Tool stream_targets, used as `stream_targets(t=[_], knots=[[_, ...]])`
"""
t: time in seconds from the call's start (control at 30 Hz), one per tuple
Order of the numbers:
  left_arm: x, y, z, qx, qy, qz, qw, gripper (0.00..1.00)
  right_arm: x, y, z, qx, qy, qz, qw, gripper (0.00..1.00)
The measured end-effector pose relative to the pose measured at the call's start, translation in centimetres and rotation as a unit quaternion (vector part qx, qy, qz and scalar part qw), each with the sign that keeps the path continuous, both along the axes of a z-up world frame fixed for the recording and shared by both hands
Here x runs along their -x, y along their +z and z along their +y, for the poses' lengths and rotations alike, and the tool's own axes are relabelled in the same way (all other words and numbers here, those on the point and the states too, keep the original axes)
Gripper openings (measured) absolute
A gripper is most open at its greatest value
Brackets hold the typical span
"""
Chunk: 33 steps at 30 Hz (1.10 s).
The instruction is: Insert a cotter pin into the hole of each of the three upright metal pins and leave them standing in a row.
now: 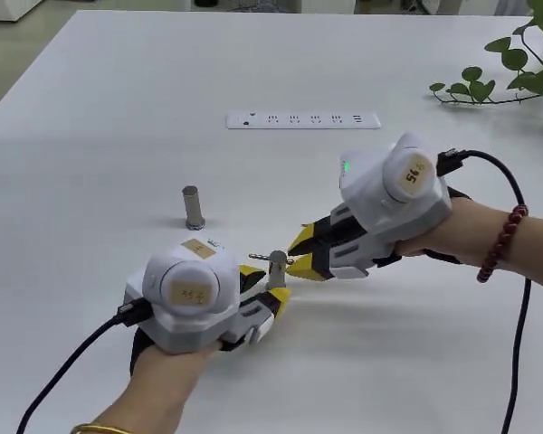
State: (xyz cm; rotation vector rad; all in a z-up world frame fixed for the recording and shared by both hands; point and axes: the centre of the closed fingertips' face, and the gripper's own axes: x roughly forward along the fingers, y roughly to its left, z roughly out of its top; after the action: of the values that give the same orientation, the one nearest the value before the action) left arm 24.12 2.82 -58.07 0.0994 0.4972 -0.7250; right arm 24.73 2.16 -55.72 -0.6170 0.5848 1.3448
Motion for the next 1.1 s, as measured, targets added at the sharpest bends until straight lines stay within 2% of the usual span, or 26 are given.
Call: stream_targets(t=[0.17, 0.3, 0.47, 0.53, 0.8, 1.1], knots=[[0.4, 0.9, 0.4, 0.006, -0.002, -0.002, 1.0000, 0.28, -0.3, 0.1, 0.7, -0.011, -0.016, 0.008, 0.9998, 0.11], [0.6, 1.3, 0.9, 0.009, 0.003, -0.003, 1.0000, 0.32, -0.3, -0.2, 1.2, -0.009, -0.022, 0.010, 0.9997, 0.11], [1.1, 1.5, 1.6, 0.009, 0.004, 0.004, 0.9999, 0.37, -0.4, -0.6, 1.6, -0.006, -0.032, 0.011, 0.9994, 0.12], [1.4, 1.6, 1.8, 0.010, 0.001, 0.006, 0.9999, 0.40, -0.6, -0.8, 1.6, 0.001, -0.032, 0.005, 0.9995, 0.11], [2.4, 2.6, 2.3, 0.007, -0.021, -0.006, 0.9997, 0.50, -0.1, -0.9, 1.9, 0.002, -0.031, 0.013, 0.9995, 0.09], [3.2, 3.8, 3.5, 0.016, -0.017, -0.013, 0.9996, 0.57, -0.2, -0.9, 1.8, -0.008, -0.022, 0.026, 0.9994, 0.08]])
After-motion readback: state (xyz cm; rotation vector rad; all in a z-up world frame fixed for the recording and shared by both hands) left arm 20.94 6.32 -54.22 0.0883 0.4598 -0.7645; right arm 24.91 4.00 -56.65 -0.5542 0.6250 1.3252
